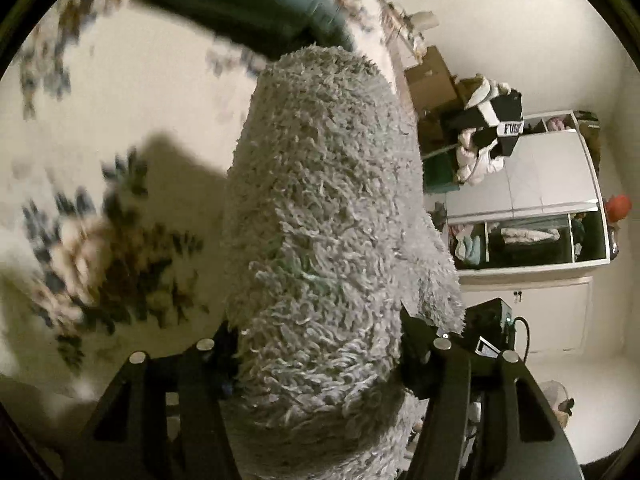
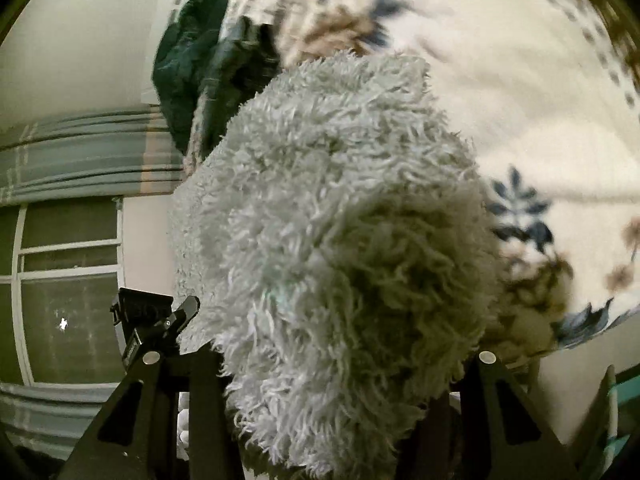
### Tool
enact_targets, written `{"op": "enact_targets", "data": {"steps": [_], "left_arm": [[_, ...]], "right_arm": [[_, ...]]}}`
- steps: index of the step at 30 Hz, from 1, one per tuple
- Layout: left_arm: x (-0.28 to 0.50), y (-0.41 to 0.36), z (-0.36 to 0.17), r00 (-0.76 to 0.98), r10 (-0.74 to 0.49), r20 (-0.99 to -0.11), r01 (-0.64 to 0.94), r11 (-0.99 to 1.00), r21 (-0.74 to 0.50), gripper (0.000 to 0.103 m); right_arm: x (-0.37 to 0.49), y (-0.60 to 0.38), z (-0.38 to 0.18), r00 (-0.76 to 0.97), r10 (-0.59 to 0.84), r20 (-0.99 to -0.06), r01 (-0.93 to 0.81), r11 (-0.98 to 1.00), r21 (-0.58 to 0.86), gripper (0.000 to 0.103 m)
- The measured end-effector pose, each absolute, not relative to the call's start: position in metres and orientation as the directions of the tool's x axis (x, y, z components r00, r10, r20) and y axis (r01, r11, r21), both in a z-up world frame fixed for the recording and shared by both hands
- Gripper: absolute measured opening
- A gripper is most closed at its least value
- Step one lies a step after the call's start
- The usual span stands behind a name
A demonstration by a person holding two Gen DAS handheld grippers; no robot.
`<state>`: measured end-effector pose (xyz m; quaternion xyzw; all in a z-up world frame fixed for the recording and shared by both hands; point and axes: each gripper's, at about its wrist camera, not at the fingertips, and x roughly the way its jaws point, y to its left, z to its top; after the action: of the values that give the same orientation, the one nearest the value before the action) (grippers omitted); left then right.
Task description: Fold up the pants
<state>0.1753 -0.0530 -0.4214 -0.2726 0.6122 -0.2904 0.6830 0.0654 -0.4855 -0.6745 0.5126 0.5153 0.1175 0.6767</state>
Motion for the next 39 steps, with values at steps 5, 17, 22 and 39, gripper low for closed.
{"op": "enact_targets", "data": {"steps": [5,17,22,39], "left_arm": [[0.245,-0.043,-0.365,0.191,-0.726,-0.66,0.071,0.681,-0.728,0.057],[0.506,-0.013,-0.37,0.306,-0.706,-0.638,0.047,0.681,-0.731,0.057],[0.581,-0.005,-0.419,0.282,-0.685,-0.672,0.002,0.7,-0.714,0.057],[0.569,-0.016,-0.399,0.31,-0.357,-0.881,0.082,0.933,-0.349,0.09]], "right_arm": [[0.125,-0.488,-0.602,0.464,0.678,-0.571,0.307,0.481,0.821,0.046],[0.429,-0.447,-0.541,0.52,0.65,-0.554,0.233,0.516,0.825,0.046],[0.532,-0.425,-0.562,0.498,0.635,-0.591,0.254,0.545,0.799,0.046],[0.577,-0.414,-0.555,0.366,0.232,-0.901,0.318,0.879,0.356,0.101]]}}
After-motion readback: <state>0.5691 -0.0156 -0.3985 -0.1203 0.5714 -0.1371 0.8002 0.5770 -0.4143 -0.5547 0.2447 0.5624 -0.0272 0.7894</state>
